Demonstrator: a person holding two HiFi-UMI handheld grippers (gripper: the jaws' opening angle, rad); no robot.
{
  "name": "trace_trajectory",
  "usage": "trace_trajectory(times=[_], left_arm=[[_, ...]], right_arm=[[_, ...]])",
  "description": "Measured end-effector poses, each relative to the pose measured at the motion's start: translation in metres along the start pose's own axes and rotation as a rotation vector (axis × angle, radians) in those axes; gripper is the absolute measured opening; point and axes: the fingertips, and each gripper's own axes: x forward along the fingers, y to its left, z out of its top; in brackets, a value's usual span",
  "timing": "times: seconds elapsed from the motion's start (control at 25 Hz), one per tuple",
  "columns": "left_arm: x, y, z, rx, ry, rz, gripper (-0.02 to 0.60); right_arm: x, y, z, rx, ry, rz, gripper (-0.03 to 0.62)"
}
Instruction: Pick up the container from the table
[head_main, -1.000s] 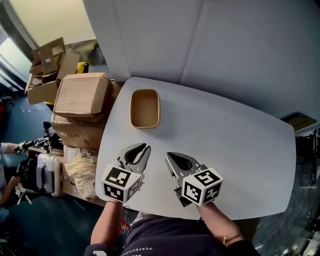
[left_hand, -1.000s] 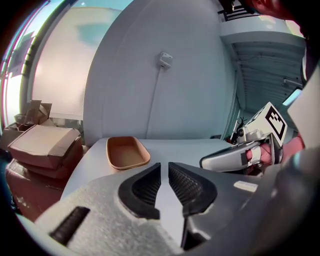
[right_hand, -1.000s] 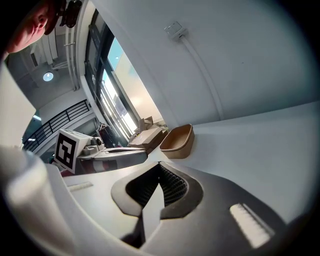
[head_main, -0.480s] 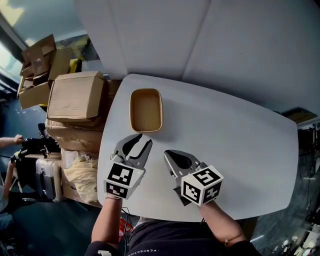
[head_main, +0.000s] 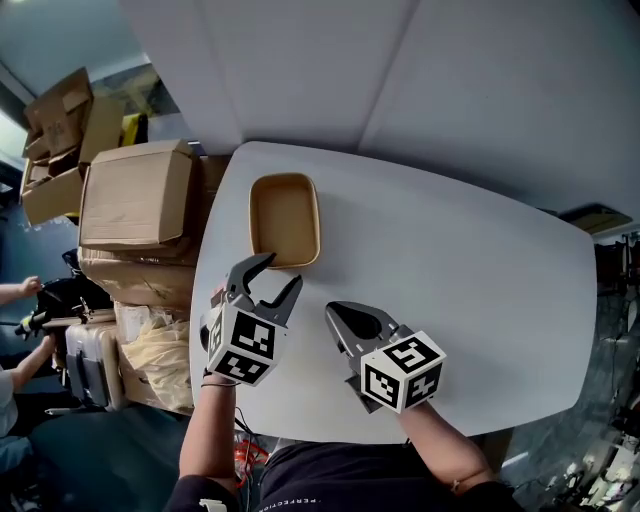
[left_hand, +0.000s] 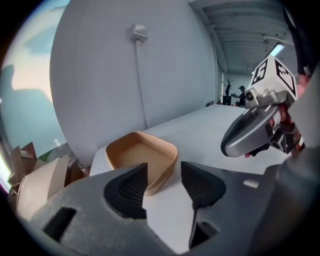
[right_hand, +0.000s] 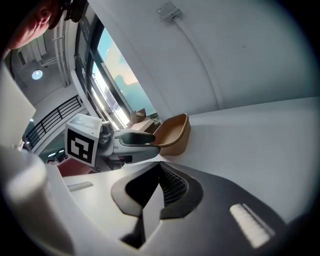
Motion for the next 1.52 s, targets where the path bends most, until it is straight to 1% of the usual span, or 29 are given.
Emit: trace_trajectory(times=[0.12,0.32,0.52,0.6,0.72,0.92,0.96,1.08,1.2,1.4,1.52], left_arm=[[0.005,0.001,-0.005,0.084,0.044,-0.009,0.210],[0.012,-0.002,-0.009,0.134,0.089,-0.063,0.195],[0.020,-0.001,-0.017,0.284,0.165,-0.050,0.163],[0.020,0.000,-0.017,0.309,0.172,-0.051,0.133],[0.020,-0.001,-0.016,0.338,0.179,-0.072,0.099],[0.021,-0.003,-0.018,0.446,0.216,-0.072,0.042],[0.022,-0.003,-0.017,0.451,0.218,-0.072,0.033],[0.022,-0.002,-0.017,0.454,0.222,-0.070,0.029],[0.021,-0.001,-0.016,0.461,0.227,-0.038,0.029],[0.008,-0.008,-0.006,0.424,0.182,0.009,0.029],[-0.002,-0.016,-0.002,0.421,0.172,0.037,0.028]], right_arm=[[0.002,-0.001,-0.002,0.008,0.005,-0.001,-0.003],[0.007,-0.003,-0.004,0.020,0.011,0.002,-0.002],[0.010,-0.007,-0.006,0.034,0.017,0.001,-0.002],[0.011,-0.007,-0.006,0.039,0.018,0.003,-0.003],[0.011,-0.007,-0.006,0.042,0.020,0.006,-0.002],[0.011,-0.008,-0.004,0.053,0.012,0.007,-0.002],[0.010,-0.008,-0.004,0.053,0.010,0.008,-0.002],[0.007,-0.009,-0.003,0.050,0.005,0.008,-0.003],[0.003,-0.010,-0.001,0.045,-0.005,0.009,-0.003],[-0.010,-0.010,0.003,0.032,-0.033,0.013,-0.003],[-0.019,-0.009,0.005,0.027,-0.051,0.019,-0.002]])
